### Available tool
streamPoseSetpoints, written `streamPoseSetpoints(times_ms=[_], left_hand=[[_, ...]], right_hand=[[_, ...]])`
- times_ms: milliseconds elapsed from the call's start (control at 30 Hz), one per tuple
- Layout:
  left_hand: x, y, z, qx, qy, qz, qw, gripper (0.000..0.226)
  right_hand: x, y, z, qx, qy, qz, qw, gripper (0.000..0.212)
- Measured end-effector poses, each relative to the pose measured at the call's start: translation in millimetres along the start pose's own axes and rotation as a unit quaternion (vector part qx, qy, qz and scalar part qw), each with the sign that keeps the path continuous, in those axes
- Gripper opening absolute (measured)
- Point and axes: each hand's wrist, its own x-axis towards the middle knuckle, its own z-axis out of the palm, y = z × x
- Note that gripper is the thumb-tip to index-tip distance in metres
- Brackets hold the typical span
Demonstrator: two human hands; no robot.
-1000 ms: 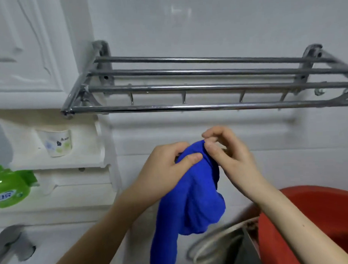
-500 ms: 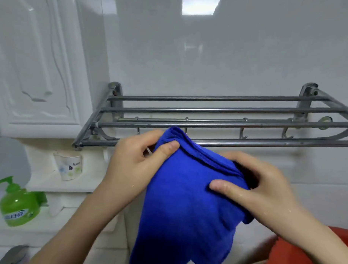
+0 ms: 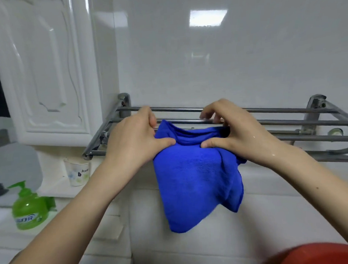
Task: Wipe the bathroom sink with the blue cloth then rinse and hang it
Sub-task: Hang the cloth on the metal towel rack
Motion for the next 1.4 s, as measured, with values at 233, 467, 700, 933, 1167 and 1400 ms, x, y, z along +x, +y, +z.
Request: streamPoseSetpoints(times_ms=[233,467,700,933,1167,1400], left_hand=[[2,-3,-11,-0.071,-0.096,0.079,0.99,0.032],[-7,-24,-12,-0.054,-0.178,0.125,0.975,0.036],[-27,-36,-5,-0.146,-0.082,0.18,0.969,0.015],[15,-22,-10,-0.091,-0.062,0.174,0.979,0.01],[2,-23,-13,-0.112,-0.114,0.19,0.969,0.006],[-21,-37,-11,-0.107,-0.074,0.221,0.967,0.027]], right_hand=[[-11,-8,-5,0.008,-0.091,-0.002,0.996,0.02],[-31,-17,-7,-0.033,-0.137,-0.003,0.99,0.04],[-46,-12,4,0.008,-0.003,0.007,1.0,0.02],[-11,-11,-7,-0.013,0.04,0.031,0.999,0.01],[-18,-16,-8,-0.026,-0.074,0.007,0.997,0.011],[-51,-23,0,-0.084,-0.008,0.0,0.996,0.032]])
